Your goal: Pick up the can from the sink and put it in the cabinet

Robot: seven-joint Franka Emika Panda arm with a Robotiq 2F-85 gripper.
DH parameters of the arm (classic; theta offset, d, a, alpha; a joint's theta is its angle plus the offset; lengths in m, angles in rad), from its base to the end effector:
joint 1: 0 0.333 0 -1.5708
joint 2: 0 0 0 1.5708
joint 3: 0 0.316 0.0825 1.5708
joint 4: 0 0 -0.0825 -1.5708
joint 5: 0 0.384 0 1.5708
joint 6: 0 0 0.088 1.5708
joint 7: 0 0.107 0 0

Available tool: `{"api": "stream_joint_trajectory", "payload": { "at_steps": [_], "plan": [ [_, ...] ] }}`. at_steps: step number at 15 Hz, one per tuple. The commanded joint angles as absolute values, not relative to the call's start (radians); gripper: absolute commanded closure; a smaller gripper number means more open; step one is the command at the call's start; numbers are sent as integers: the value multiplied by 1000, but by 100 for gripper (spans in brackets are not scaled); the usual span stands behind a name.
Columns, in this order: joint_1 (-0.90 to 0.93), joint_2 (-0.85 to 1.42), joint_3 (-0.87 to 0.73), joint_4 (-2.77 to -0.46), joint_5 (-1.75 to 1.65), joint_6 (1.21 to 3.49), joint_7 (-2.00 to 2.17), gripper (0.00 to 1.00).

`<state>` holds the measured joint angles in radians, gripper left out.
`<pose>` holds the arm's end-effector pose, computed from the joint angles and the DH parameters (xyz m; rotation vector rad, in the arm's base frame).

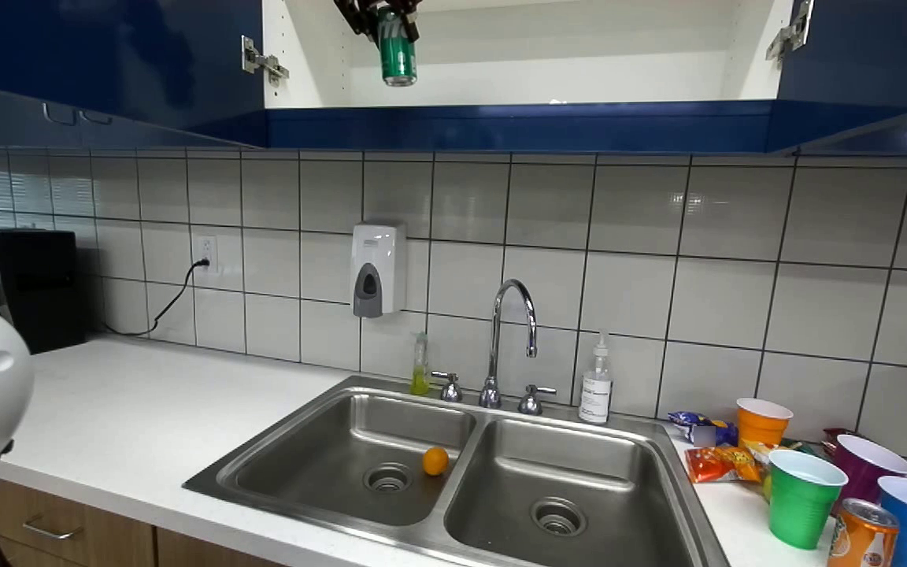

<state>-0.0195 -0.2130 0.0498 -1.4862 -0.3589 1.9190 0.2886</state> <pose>0.4906 -0.0053 0.8227 2.6855 -0.3322 0.9787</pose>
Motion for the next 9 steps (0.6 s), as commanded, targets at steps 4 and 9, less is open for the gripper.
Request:
{"api": "stream_joint_trajectory", "payload": {
  "at_steps": [4,9],
  "plan": [
    [-35,-118,35,-1354,-389,1912,258,60],
    [-25,-69,12,-1310,-397,1916,263,60]
  ]
}}
